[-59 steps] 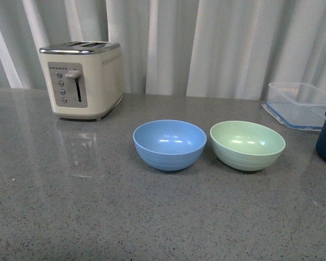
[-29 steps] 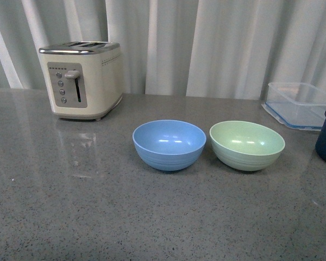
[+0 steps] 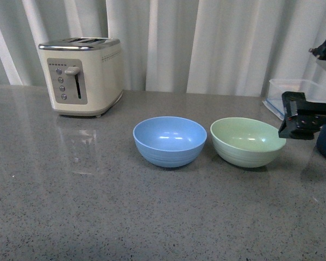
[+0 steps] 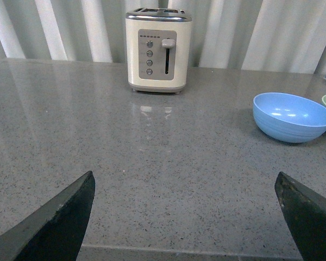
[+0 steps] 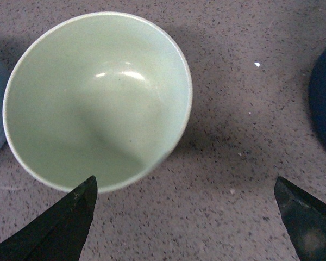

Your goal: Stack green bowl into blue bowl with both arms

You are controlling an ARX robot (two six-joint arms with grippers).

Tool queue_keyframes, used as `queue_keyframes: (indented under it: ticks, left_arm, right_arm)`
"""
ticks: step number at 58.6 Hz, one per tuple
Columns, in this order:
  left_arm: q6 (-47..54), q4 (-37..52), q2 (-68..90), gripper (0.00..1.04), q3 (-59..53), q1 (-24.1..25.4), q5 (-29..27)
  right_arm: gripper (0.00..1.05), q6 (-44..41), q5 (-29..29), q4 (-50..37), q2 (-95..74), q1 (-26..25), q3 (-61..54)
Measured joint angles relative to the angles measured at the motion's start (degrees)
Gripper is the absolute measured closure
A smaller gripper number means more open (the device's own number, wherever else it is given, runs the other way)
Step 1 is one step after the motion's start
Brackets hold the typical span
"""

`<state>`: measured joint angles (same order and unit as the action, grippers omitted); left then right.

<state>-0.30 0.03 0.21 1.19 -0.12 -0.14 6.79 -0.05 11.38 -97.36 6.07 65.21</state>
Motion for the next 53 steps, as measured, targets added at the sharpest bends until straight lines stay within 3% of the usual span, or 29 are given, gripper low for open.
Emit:
queue_keyframes:
  ticks: [16,26,37,53]
  left_arm:
    - [0.0,0.0,0.0,0.07,0.0,0.0,0.0]
    - [0.0,0.0,0.0,0.07,0.0,0.0,0.0]
    - [0.0,0.0,0.0,0.07,0.0,0.0,0.0]
    - [0.0,0.0,0.0,0.07,0.0,0.0,0.0]
  right_arm:
    - [0.10,4.9,5.2,3.3,-10.4,0.7,11.2]
    - [0.10,7.0,5.5,5.0,-15.3,0.6,15.3]
    - [0.50,7.6,6.4,6.3,-20.3,0.4,20.1]
    - [0.91,7.6,7.9,6.4,-21.2,0.2,20.9]
